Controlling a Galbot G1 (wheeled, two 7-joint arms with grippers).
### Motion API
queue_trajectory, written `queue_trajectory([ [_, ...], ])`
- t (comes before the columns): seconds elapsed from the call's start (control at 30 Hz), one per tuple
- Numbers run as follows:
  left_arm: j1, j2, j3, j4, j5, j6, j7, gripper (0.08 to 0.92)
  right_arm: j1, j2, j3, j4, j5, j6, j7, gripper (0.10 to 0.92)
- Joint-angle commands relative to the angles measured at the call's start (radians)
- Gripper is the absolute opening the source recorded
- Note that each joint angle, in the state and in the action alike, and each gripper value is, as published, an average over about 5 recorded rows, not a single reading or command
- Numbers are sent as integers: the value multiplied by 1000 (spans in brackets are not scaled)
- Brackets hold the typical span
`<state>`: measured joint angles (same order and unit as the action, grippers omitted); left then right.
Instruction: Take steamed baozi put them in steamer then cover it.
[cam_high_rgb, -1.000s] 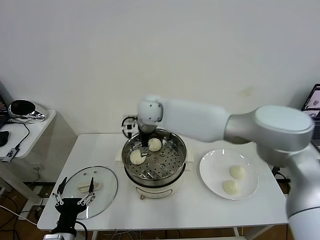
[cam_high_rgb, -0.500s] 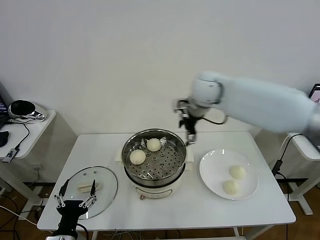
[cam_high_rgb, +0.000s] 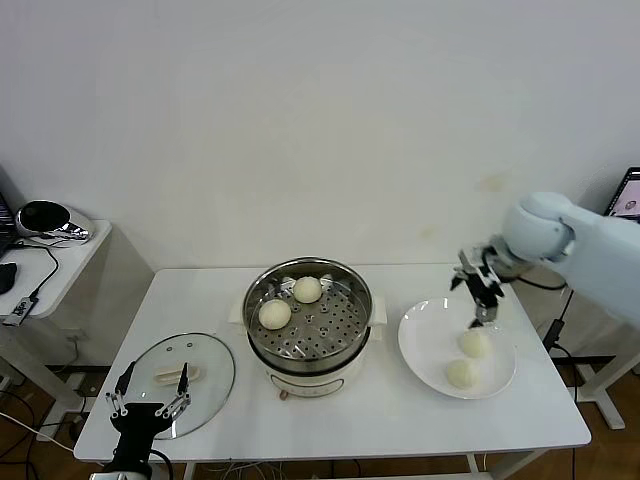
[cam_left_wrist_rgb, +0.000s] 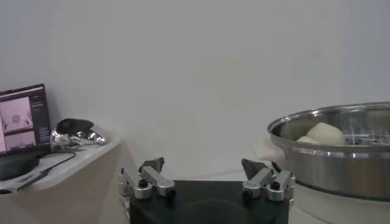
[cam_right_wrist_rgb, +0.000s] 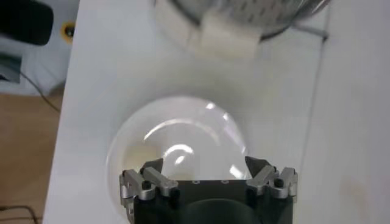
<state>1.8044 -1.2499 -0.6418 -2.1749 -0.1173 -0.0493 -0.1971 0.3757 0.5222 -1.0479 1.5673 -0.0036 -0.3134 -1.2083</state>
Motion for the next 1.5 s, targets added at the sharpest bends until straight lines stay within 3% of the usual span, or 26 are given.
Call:
queue_trajectory([
  [0.03,10,-3,-8,2,2,1,1,823,-412,-127,255,4,-171,116,20,823],
  [0.93,21,-21,-10,4,6,-3,-1,823,-571,70,349,-146,-202,79,111,813],
  [1.5,20,-26,-8,3,6,-5,-2,823,-574,88,361,-183,-213,70,103,611],
])
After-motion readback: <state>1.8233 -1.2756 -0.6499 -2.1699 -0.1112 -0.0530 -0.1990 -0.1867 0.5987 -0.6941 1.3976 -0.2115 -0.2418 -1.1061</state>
